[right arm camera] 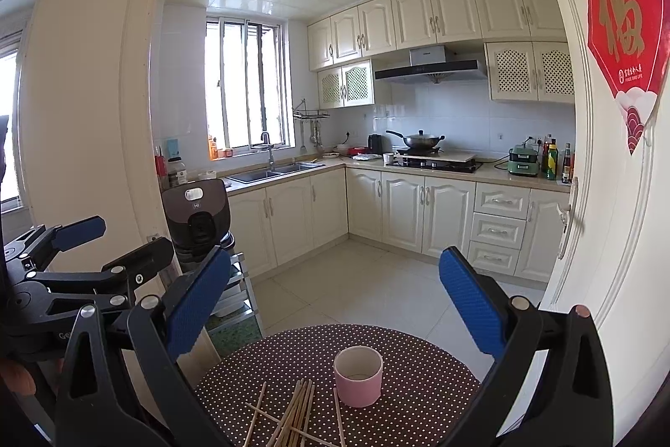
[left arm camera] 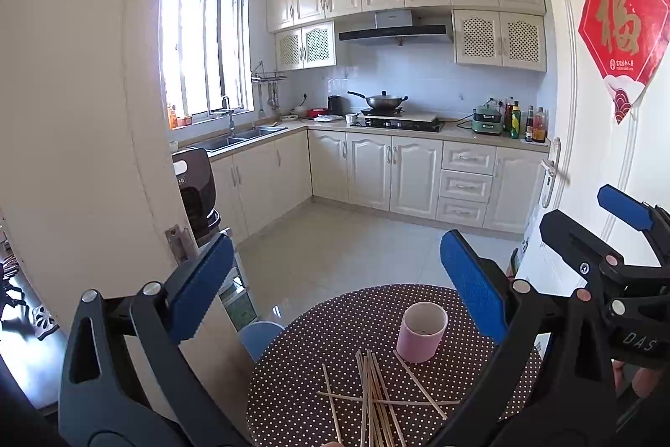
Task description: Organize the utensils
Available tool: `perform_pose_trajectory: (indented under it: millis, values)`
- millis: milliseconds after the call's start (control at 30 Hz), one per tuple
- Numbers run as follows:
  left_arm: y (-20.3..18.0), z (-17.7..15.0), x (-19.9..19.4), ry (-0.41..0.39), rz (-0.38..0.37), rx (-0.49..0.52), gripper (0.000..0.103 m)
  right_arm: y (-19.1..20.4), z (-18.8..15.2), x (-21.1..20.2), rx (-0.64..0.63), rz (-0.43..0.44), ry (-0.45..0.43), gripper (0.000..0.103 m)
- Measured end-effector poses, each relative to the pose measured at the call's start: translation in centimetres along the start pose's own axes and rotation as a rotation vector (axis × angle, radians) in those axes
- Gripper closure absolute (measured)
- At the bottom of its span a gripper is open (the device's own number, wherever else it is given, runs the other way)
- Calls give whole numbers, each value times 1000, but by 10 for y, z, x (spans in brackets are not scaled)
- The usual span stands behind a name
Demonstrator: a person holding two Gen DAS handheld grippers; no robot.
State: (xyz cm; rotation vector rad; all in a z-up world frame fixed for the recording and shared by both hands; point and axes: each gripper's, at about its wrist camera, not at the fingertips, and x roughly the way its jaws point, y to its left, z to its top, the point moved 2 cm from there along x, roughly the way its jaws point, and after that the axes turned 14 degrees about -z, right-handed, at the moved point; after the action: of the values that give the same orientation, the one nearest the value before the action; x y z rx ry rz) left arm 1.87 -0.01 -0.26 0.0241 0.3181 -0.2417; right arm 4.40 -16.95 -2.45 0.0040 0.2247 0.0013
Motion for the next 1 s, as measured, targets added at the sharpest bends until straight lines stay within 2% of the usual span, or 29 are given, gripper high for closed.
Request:
perform_pose_trajectory:
  millis: [1000]
  values:
    - [4,-3,-2,-4,8,-5,6,5,-10,2,-1,4,-2,7]
